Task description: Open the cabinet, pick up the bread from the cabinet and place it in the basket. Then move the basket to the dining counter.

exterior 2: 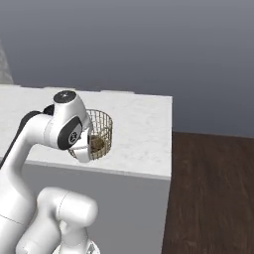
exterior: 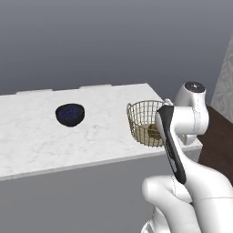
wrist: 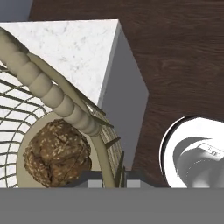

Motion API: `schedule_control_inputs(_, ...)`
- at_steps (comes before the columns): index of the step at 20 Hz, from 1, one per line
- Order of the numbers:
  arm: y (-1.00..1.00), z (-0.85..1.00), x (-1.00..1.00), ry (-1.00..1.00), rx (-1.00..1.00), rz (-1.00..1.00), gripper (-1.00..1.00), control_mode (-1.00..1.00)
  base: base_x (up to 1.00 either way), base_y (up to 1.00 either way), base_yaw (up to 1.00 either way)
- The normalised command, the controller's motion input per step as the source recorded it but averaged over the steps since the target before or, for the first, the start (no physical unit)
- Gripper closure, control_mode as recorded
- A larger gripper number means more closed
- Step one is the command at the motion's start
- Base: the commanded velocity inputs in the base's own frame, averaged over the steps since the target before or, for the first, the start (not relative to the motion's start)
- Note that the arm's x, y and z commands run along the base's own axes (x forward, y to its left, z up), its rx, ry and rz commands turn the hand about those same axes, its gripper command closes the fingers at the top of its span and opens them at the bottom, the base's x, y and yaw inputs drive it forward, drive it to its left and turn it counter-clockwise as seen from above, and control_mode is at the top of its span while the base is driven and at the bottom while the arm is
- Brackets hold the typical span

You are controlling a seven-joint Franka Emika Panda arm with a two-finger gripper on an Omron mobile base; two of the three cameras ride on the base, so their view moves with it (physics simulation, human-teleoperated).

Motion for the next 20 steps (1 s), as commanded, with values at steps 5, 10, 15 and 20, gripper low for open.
schedule_control_inputs(5, 0.00, 0.00, 0.00, 0.00, 0.00, 0.00, 1.00, 1.00, 0.45, -0.59, 0.10)
schedule_control_inputs(10, 0.00, 0.00, 0.00, 0.00, 0.00, 0.00, 1.00, 1.00, 0.46, -0.55, 0.11)
schedule_control_inputs(15, 0.00, 0.00, 0.00, 0.00, 0.00, 0.00, 1.00, 1.00, 0.46, -0.26, 0.08)
schedule_control_inputs(20, 0.00, 0.00, 0.00, 0.00, 0.00, 0.00, 1.00, 1.00, 0.60, -0.01, 0.00)
